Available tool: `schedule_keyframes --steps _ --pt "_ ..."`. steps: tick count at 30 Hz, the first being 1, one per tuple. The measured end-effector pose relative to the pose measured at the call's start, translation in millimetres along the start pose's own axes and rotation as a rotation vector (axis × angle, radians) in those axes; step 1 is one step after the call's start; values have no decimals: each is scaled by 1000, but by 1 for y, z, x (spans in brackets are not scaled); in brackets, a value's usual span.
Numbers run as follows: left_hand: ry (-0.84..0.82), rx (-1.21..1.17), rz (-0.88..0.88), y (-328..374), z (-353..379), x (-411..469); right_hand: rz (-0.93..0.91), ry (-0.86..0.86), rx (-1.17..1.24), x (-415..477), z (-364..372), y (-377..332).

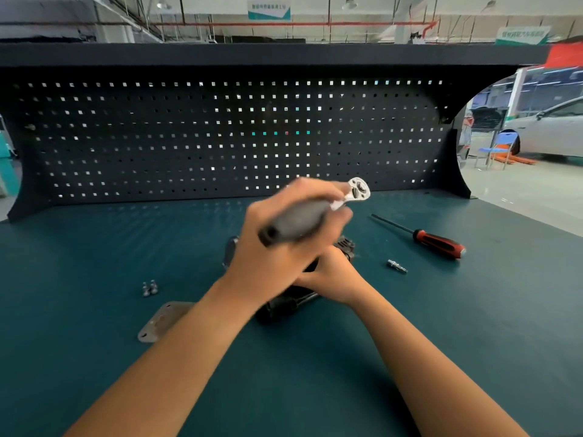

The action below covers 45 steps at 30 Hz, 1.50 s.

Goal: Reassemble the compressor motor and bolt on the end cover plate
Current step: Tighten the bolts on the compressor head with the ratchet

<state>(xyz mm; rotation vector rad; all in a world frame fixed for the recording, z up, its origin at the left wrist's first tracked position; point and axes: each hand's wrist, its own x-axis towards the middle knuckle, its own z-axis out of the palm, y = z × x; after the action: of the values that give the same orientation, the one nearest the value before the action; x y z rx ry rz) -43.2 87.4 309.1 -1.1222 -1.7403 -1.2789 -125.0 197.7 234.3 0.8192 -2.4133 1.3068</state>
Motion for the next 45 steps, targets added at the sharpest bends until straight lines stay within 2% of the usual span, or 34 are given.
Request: schedule_keyframes --steps 2,6,9,12,16,20,22,23,24,26,27,28,30,33,35,37,39,41,43,45 --pt "13 100 92 -3 5 -8 -33 -7 -7 1 1 -1" --pt "238 32 -29 -7 -1 -1 17 -24 -109 -1 4 4" --pt "408 -129 -193 -10 -5 15 -4 -31 -237 -3 8 8" --pt "521 -390 -322 -17 -12 34 1 -26 -256 -4 8 8" --pt "595 -628 -540 -33 -42 53 6 -34 -231 -2 7 6" --pt "677 -740 -709 -47 -53 64 -7 -57 -218 -1 7 5" --pt "666 -778 -767 -52 -50 76 16 -76 -191 -1 5 3" --pt "600 -804 -817 -54 -50 82 31 -78 -176 -2 4 2" --pt "448 -839 -880 -55 -52 87 43 -80 -168 -3 3 1" --pt "-23 -841 -959 -52 -55 93 76 -89 -163 -3 2 3" --pt "-174 -793 -938 -51 -54 92 89 -91 -164 -3 2 3" --pt "-214 -734 -922 -52 -53 93 92 -91 -165 -3 2 3" --pt "-95 -652 -928 -52 -51 100 81 -86 -169 -3 2 3" --pt "178 -690 -966 -53 -53 99 88 -112 -142 -3 1 3" --pt "343 -705 -979 -55 -53 95 93 -86 -34 -3 -3 -2" --pt "449 -683 -945 -52 -49 95 76 23 176 -2 -8 -12" --pt "515 -651 -886 -46 -39 99 0 151 299 1 -9 -25" --pt "532 -561 -825 -41 -25 103 -103 215 265 5 -9 -36" --pt "466 -421 -777 -38 -11 103 -155 289 220 7 -9 -42" --pt "394 -349 -737 -35 -3 103 -145 330 272 9 -13 -43"
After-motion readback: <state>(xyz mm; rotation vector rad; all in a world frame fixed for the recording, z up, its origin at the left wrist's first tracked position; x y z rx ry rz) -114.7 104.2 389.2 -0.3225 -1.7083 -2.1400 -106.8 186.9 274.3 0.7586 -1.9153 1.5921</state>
